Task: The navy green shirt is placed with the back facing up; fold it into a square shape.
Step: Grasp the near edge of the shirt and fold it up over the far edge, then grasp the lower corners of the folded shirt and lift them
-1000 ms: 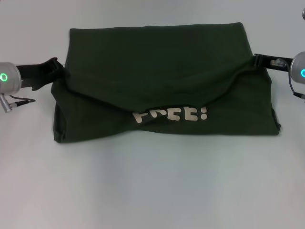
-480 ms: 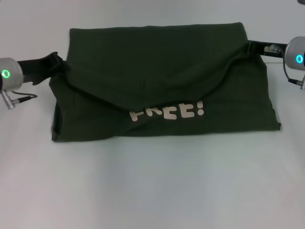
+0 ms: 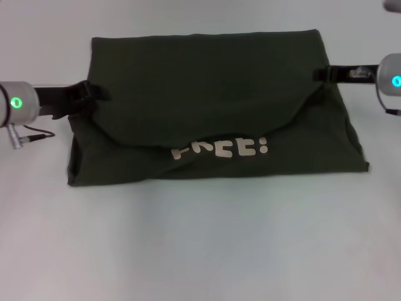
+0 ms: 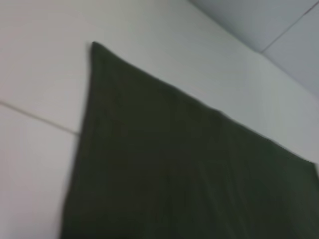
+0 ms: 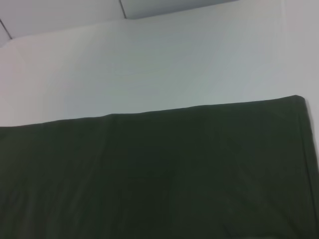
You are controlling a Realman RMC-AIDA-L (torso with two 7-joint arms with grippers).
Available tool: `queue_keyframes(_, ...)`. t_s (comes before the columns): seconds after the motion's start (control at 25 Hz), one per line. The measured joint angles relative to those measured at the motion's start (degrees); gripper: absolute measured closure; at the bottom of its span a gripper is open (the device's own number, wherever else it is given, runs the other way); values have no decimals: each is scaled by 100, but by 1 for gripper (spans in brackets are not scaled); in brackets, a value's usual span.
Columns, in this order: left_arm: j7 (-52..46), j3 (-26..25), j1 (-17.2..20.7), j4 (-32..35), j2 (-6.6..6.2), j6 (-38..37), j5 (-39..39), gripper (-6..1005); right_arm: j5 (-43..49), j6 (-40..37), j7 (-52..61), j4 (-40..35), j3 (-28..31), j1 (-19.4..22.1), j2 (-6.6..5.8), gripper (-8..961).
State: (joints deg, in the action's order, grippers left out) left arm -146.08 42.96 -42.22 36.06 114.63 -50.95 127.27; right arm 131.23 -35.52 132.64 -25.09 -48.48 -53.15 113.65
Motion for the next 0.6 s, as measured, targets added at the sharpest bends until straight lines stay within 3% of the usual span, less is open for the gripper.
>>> queue_keyframes(0.16,327,-88,401,697,48,-890,-383,655,-19,-735,204,-809,38,373,49,702)
queue_keyframes(0.28,626,-93,550,825,19,-1428,-671,572,-87,-1289,377,-1172,64,637,73,562)
queue_keyframes(0.32,950,-189,698,867,-27,-2041,-919,545,-125,-1431,400,-1223,89,710,72,516)
queue_keyframes(0.6,1358,-626,1119,746,-1,-2187,-928,361,-875,-2048,333,-1273,247,1337,80,254)
